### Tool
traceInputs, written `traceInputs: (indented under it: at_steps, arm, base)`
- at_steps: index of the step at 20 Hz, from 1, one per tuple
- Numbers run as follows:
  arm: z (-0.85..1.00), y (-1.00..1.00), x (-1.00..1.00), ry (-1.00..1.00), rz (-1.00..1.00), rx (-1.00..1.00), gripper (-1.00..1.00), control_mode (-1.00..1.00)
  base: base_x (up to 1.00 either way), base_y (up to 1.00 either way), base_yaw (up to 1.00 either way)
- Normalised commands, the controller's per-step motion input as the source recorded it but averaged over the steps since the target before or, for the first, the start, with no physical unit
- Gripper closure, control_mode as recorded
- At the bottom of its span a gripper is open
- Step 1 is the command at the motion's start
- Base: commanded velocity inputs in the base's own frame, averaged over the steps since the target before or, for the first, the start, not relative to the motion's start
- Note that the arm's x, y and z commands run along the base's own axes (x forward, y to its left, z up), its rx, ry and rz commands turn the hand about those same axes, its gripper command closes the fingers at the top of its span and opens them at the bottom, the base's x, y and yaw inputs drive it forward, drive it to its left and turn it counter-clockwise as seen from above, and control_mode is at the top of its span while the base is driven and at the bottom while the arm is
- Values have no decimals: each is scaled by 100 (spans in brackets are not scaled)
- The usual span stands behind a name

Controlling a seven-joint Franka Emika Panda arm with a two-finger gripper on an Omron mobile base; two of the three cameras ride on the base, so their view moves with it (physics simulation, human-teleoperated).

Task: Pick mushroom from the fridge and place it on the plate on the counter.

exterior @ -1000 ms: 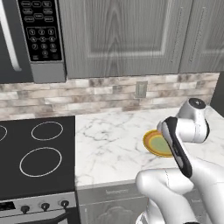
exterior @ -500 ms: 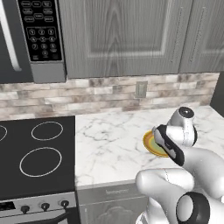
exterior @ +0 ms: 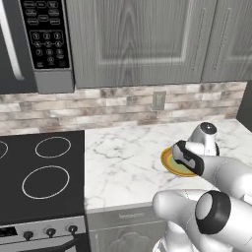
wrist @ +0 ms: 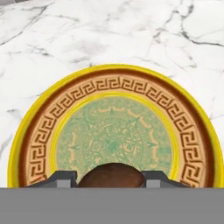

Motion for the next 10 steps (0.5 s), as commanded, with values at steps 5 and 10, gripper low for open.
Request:
traceInputs:
  at_steps: [5,10]
  arm:
    - [0,0,0,1,1,0,-100,-100]
    - [5,0,0,1,0,-1,-100,-100]
  base:
    - [0,0,0]
    - [0,0,0]
